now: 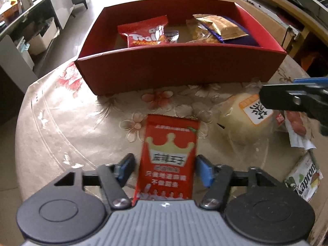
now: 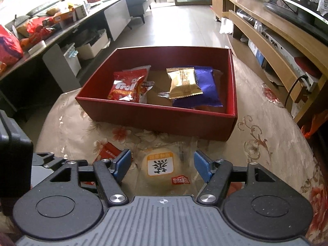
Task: Organize snacks
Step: 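Grasp the red spicy-strip packet with the left gripper, then grasp the wrapped round bread bun with the right gripper while the left holds the strip packet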
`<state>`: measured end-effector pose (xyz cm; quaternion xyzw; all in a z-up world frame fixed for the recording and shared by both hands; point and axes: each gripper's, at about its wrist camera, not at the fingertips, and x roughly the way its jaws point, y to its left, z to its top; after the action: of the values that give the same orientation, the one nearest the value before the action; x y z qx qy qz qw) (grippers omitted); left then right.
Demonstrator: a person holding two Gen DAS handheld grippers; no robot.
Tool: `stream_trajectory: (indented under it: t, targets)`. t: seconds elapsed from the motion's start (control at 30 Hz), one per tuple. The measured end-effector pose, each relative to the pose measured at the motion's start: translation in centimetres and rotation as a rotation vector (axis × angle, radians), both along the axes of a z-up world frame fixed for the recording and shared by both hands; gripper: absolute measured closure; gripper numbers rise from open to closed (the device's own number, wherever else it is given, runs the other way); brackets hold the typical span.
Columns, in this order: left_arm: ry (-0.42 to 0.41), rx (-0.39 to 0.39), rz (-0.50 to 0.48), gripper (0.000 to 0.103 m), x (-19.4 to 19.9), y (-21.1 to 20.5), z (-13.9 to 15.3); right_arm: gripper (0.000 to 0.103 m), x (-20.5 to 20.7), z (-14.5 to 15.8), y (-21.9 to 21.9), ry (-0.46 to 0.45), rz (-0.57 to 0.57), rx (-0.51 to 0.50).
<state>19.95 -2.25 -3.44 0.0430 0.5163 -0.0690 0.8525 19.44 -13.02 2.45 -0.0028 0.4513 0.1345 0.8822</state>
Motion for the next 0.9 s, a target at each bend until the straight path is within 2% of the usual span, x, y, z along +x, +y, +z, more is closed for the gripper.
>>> stream_trajectory:
  t: [0.27,0.4,0.53,0.67,0.83,0.9]
  targets:
    - [0.025,-0.033,0.044,0.052,-2.5,1.3,0.4,0.029,0.3,-0.2,0.0,0.011,0.0,0.0]
    - [0.022,-0.071,0.071,0.052,-3.7,2.4,1.0,0.029,0.5,-0.6,0.0,0.035,-0.002,-0.006]
    - [0.024,-0.06,0.074,0.05,-3.7,2.4,0.8,0.025,0.9,-1.2,0.8,0.055,0.016,-0.002]
    - [0.038,-0.065,0.077,0.042,-3.2,2.6,0.3,0.017,1.5,-2.2,1.9,0.081,0.039,-0.029]
    - [0.043,-0.053,0.078,0.03,-3.0,2.6,-0.2,0.015,2.6,-3.5,2.5,0.108,0.046,-0.073]
    - [0.045,-0.045,0.065,0.021,-2.8,2.3,-0.4,0.013,2.9,-3.9,2.8,0.118,0.053,-0.09]
